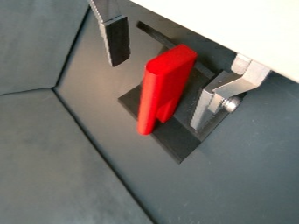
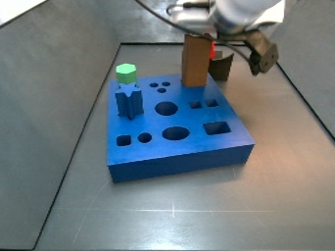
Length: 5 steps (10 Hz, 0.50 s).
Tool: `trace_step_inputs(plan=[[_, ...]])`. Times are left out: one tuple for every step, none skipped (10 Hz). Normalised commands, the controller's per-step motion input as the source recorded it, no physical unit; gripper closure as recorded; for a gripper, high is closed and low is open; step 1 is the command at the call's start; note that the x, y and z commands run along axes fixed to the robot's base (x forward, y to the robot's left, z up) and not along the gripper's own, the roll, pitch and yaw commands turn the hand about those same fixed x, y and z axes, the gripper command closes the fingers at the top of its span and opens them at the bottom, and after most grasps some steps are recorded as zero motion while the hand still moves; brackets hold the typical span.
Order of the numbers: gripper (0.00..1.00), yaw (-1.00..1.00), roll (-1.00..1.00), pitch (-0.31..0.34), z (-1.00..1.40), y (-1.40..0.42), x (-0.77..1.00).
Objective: Pick up the square-circle object. Move up. Place the square-circle object on the fixture. Regrasp the square-circle object. Move to above the board. Insert the square-circle object.
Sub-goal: Regrasp the square-circle object.
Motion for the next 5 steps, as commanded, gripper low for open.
trace_step_inputs(plan=[[0.00,-0.01,0.06,-0.018,-0.80,0.01,0.11],[0.00,-0.01,0.06,-0.011,-0.67,0.00,0.09],[0.00,-0.01,0.07,-0.005,-0.62,0.00,0.06],[0.00,-0.01,0.07,-0.005,-0.62,0.00,0.05],[0.00,-0.01,0.07,-0.005,-0.62,0.00,0.05]])
